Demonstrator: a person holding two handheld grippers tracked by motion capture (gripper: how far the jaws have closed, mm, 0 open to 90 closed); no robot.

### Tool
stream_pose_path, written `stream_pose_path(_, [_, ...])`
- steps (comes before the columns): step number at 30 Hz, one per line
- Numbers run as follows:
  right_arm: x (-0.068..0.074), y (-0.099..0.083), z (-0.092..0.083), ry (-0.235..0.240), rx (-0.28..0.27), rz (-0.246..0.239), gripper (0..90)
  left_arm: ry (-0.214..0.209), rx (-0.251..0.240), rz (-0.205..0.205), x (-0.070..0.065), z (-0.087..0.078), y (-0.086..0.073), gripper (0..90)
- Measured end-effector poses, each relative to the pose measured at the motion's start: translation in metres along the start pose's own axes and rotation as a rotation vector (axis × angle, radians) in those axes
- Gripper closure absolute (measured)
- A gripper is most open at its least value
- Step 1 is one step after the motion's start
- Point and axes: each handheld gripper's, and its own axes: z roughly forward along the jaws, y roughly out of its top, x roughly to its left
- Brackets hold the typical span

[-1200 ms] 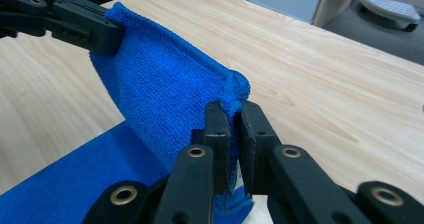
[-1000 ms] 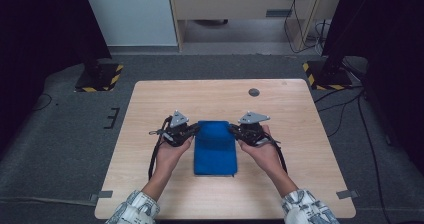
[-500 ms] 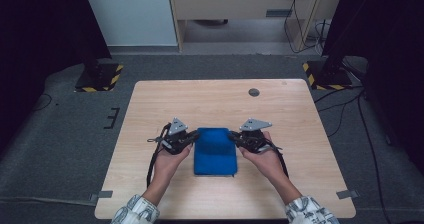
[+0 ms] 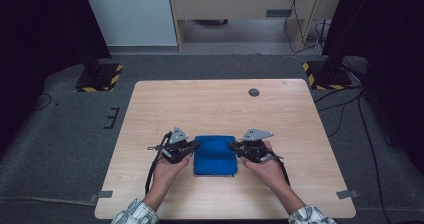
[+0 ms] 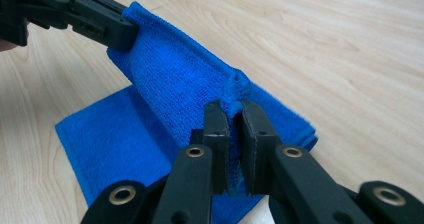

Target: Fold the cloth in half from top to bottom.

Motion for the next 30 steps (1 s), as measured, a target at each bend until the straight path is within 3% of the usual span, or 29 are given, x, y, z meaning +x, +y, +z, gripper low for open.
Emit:
stream_pose_path(4, [0.001,-0.009,0.001,0.014,0.011,0.008,82.3,-0.001,0.02,0.006,-0.003,0.0,-0.007,81.7])
stream_pose_path(9, [0.007,-0.014,0.003,0.012,0.043,-0.015,80.2,0.0,0.027,0.011,-0.007,-0.001,-0.013,77.3])
stream_pose_path(15, [0.013,-0.017,0.001,0.02,0.059,-0.028,76.7,0.007,0.031,-0.009,-0.009,-0.007,-0.024,56.7])
stream_pose_path(22, [0.015,-0.02,-0.005,0.013,0.069,-0.041,73.8,0.013,-0.053,-0.027,-0.007,-0.017,-0.017,47.3])
stream_pose_path(27, [0.016,-0.021,-0.006,0.015,0.076,-0.04,72.2,0.085,-0.14,-0.07,0.001,-0.021,-0.015,45.4])
stream_pose_path(30, [0.017,-0.022,-0.005,0.015,0.08,-0.045,71.8,0.107,-0.108,-0.079,0.009,-0.018,-0.018,44.3])
